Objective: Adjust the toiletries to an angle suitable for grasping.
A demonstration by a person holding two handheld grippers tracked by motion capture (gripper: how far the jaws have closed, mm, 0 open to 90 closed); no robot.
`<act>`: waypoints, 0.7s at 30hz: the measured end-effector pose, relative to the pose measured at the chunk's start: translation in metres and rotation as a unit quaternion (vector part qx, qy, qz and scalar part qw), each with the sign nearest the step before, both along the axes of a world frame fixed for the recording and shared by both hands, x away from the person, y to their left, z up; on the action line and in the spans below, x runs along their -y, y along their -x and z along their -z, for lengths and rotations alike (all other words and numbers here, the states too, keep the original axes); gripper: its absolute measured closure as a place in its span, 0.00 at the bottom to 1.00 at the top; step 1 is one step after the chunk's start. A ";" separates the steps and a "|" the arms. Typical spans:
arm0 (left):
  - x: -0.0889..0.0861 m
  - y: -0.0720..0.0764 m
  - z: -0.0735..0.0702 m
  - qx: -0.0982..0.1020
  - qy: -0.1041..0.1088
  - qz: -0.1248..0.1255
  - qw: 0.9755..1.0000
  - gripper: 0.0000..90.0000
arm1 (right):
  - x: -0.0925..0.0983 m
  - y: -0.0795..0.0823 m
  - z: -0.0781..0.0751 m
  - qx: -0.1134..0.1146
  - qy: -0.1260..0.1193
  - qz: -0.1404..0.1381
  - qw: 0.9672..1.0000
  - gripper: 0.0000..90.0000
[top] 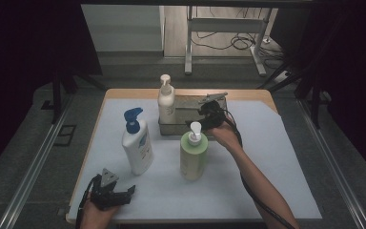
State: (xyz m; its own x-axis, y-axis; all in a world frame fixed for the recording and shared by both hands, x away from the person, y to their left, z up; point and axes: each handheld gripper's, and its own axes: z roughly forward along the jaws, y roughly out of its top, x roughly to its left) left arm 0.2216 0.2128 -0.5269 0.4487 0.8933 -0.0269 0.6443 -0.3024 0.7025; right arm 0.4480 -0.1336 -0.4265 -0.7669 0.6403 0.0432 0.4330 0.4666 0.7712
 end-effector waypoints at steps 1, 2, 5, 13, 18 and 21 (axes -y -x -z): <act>0.000 0.000 0.000 0.000 0.000 0.000 1.000 0.13 | 0.002 0.001 -0.001 0.001 -0.001 0.001 1.000 0.25; 0.000 0.000 0.000 0.000 0.000 0.000 1.000 0.13 | 0.004 0.002 -0.001 0.001 -0.002 0.002 1.000 0.24; 0.000 0.000 0.000 0.000 0.001 0.000 1.000 0.13 | 0.009 0.005 -0.002 0.006 0.001 0.002 1.000 0.23; 0.000 0.000 0.000 0.001 0.000 0.000 1.000 0.13 | 0.024 0.012 -0.004 0.007 0.002 -0.003 1.000 0.18; 0.000 0.000 0.000 0.001 0.000 0.000 1.000 0.13 | 0.032 0.018 -0.004 0.003 0.003 -0.004 1.000 0.16; 0.000 0.000 0.000 0.001 0.000 0.000 1.000 0.13 | 0.036 0.022 -0.004 0.004 0.001 -0.006 1.000 0.16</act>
